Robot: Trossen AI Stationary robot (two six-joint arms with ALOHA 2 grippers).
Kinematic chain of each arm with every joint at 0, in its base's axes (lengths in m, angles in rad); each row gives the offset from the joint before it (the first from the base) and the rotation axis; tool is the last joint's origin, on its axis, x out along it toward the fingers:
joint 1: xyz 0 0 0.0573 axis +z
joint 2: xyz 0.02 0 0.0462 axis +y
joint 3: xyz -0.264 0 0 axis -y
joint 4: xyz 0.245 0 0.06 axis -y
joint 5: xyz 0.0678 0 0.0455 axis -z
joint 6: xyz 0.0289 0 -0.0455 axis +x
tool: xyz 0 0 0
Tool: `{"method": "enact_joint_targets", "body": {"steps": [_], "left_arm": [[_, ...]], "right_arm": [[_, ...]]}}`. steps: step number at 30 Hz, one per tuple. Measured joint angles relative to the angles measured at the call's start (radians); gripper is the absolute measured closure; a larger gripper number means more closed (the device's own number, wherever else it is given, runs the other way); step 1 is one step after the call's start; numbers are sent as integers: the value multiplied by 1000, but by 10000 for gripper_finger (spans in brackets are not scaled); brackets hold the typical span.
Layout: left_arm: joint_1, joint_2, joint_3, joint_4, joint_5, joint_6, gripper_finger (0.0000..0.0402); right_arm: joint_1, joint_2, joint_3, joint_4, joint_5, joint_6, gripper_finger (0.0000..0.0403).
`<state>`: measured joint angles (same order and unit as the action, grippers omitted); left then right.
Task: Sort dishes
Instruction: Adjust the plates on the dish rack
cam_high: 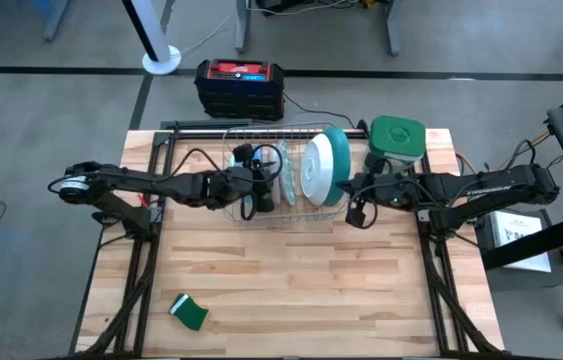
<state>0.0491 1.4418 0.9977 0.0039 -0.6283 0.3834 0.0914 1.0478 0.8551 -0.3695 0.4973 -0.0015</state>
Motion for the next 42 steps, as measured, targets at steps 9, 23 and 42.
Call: {"method": "enact_joint_targets", "body": {"steps": [9,23,42], "left_arm": [[45,84,26,33,-10,0,285],[56,280,232,-54,-104,47,285],[45,293,360,-264,-104,8,285]], "right_arm": [[0,0,0,0,0,-16,403],[0,0,0,-25,-1,-1,403],[0,0,0,-47,-1,-1,403]]}}
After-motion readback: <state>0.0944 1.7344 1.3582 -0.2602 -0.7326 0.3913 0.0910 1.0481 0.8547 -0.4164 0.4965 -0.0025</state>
